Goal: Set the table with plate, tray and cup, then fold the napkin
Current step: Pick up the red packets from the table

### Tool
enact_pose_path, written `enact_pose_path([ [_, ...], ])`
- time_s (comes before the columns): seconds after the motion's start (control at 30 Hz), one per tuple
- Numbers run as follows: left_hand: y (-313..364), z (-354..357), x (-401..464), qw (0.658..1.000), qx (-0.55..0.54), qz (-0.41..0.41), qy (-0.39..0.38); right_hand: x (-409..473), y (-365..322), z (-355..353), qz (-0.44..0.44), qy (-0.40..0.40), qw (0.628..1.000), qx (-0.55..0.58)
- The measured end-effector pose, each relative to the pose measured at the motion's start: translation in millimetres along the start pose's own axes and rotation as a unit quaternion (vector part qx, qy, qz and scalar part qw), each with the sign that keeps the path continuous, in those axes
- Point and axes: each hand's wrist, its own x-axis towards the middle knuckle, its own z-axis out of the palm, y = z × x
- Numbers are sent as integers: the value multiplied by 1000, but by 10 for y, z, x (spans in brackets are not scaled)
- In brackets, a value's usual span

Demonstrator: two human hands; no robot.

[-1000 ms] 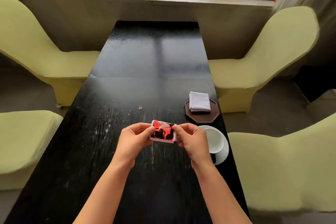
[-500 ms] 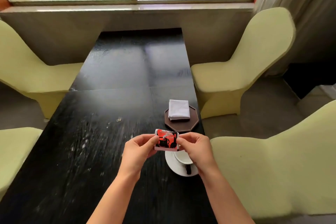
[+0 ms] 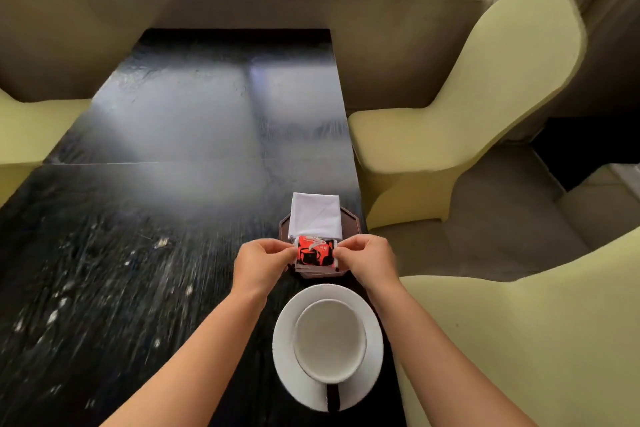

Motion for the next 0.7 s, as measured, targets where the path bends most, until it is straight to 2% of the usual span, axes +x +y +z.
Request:
enact_pose_path([
  [0.2,-408,388,493,996,72,-37,40,542,368,217,23,3,997,-79],
  [0.43,-502,546,569,987,147,-40,47,683,507,281,31,26,988,-149],
  [0.7,-532,594,498,975,204,2,86,675,527,315,-4,26,979,-204],
])
